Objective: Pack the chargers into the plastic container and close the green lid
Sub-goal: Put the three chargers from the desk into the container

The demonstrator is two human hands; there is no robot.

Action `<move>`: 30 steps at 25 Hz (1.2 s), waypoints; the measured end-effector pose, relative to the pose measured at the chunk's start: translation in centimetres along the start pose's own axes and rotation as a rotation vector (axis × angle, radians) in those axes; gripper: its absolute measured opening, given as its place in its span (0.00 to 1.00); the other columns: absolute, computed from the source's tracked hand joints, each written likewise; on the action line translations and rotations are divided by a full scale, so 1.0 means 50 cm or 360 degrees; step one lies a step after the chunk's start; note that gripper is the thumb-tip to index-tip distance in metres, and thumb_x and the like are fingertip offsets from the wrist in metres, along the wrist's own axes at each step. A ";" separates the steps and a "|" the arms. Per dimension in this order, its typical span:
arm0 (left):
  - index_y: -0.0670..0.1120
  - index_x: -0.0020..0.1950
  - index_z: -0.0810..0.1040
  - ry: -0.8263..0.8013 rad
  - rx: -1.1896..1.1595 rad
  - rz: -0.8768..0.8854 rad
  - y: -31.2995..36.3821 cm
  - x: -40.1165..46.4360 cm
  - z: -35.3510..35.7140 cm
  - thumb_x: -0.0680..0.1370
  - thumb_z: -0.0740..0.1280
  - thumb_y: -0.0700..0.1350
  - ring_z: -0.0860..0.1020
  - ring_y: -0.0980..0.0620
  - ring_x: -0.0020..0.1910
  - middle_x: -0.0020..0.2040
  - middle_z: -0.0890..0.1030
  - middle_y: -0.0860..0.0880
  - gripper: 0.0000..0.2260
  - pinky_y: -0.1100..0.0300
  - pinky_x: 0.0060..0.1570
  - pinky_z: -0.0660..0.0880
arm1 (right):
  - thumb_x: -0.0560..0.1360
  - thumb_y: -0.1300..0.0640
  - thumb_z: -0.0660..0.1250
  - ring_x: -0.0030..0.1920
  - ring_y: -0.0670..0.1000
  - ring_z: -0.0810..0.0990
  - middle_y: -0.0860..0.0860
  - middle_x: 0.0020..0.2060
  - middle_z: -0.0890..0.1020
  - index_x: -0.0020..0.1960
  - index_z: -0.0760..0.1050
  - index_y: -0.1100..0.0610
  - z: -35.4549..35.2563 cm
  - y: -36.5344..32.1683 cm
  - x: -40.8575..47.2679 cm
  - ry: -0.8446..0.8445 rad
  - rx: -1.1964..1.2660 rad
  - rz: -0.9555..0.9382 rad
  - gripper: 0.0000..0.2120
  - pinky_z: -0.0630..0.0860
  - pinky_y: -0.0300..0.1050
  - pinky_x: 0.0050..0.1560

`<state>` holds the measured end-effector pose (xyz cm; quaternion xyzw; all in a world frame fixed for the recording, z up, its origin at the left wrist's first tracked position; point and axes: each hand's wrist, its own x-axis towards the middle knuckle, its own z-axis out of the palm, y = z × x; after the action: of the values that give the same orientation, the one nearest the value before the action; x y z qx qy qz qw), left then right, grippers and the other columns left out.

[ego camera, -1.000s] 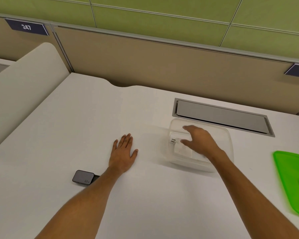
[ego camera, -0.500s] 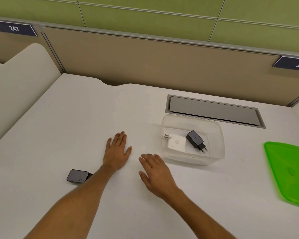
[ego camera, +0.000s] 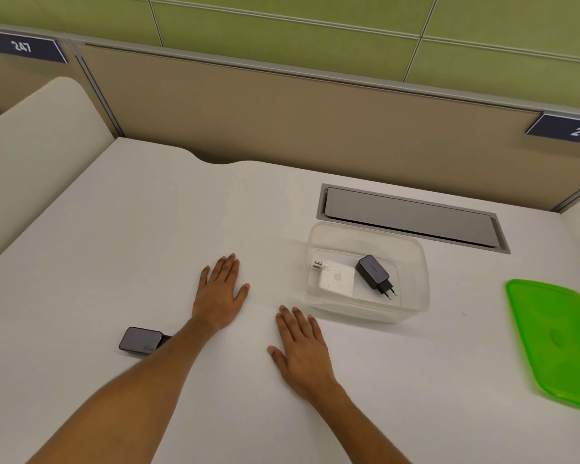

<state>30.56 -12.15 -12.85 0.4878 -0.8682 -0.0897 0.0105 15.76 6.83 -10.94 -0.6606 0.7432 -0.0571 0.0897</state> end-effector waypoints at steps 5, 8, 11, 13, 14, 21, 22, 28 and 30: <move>0.46 0.77 0.46 -0.0136 -0.0118 0.0006 0.000 0.007 -0.022 0.81 0.51 0.57 0.44 0.54 0.77 0.79 0.47 0.51 0.29 0.50 0.76 0.42 | 0.79 0.40 0.50 0.74 0.53 0.62 0.51 0.74 0.64 0.75 0.61 0.55 0.010 0.001 0.000 0.0044 0.0040 0.0017 0.29 0.50 0.51 0.71; 0.47 0.77 0.49 -0.0259 -0.0249 0.0008 -0.014 0.009 -0.055 0.80 0.55 0.55 0.47 0.54 0.77 0.79 0.50 0.51 0.29 0.50 0.76 0.43 | 0.79 0.40 0.51 0.74 0.53 0.62 0.50 0.75 0.64 0.75 0.61 0.55 0.010 0.001 0.001 0.0028 0.0056 0.0025 0.29 0.51 0.52 0.71; 0.48 0.77 0.55 -0.0230 -0.0309 -0.0076 -0.043 -0.026 -0.079 0.80 0.57 0.55 0.50 0.53 0.77 0.78 0.55 0.51 0.28 0.49 0.75 0.44 | 0.78 0.41 0.53 0.73 0.52 0.64 0.49 0.74 0.66 0.74 0.63 0.54 0.006 0.001 0.000 0.0020 0.0075 0.0030 0.28 0.52 0.51 0.70; 0.49 0.76 0.56 -0.0257 -0.0278 -0.0110 -0.071 -0.065 -0.086 0.80 0.57 0.56 0.50 0.54 0.77 0.78 0.56 0.52 0.27 0.49 0.75 0.43 | 0.78 0.42 0.54 0.73 0.52 0.65 0.49 0.73 0.67 0.73 0.64 0.54 0.003 -0.001 -0.002 0.0015 0.0070 0.0030 0.28 0.52 0.51 0.70; 0.49 0.76 0.57 -0.0277 -0.0228 -0.0132 -0.086 -0.086 -0.087 0.80 0.57 0.57 0.49 0.54 0.77 0.78 0.56 0.53 0.27 0.48 0.75 0.43 | 0.78 0.42 0.54 0.73 0.52 0.66 0.49 0.73 0.67 0.73 0.65 0.55 0.003 -0.001 -0.003 0.0022 0.0065 0.0026 0.28 0.52 0.51 0.70; 0.53 0.75 0.60 -0.0361 -0.0173 -0.0226 -0.193 -0.222 -0.105 0.75 0.62 0.62 0.46 0.53 0.77 0.77 0.57 0.56 0.30 0.46 0.73 0.41 | 0.79 0.42 0.48 0.76 0.52 0.57 0.48 0.76 0.60 0.76 0.57 0.54 0.011 0.002 -0.001 0.0057 0.0063 0.0003 0.29 0.44 0.52 0.77; 0.54 0.74 0.60 -0.0375 -0.0172 -0.0225 -0.205 -0.236 -0.107 0.75 0.64 0.60 0.46 0.53 0.77 0.77 0.58 0.57 0.30 0.46 0.73 0.41 | 0.79 0.41 0.46 0.77 0.51 0.55 0.48 0.77 0.58 0.77 0.56 0.54 0.013 0.003 0.000 0.0051 0.0071 -0.0005 0.29 0.43 0.51 0.76; 0.50 0.70 0.68 -0.0234 -0.0217 -0.0217 -0.224 -0.270 -0.113 0.74 0.69 0.40 0.62 0.48 0.74 0.71 0.68 0.53 0.26 0.47 0.71 0.57 | 0.79 0.41 0.44 0.77 0.51 0.53 0.48 0.77 0.57 0.77 0.54 0.53 0.015 0.006 0.000 0.0076 0.0123 -0.0024 0.30 0.39 0.49 0.76; 0.48 0.63 0.74 -0.0126 -0.0281 -0.0213 -0.218 -0.266 -0.118 0.71 0.72 0.39 0.73 0.46 0.64 0.62 0.77 0.52 0.21 0.50 0.62 0.67 | 0.79 0.41 0.45 0.77 0.52 0.54 0.48 0.77 0.58 0.77 0.56 0.54 0.014 0.005 -0.001 0.0083 0.0128 -0.0016 0.30 0.42 0.50 0.76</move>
<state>47.38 -7.25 -7.93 0.5379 -0.8222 -0.1856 0.0130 15.68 6.91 -11.66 -0.6586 0.7389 -0.1045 0.0966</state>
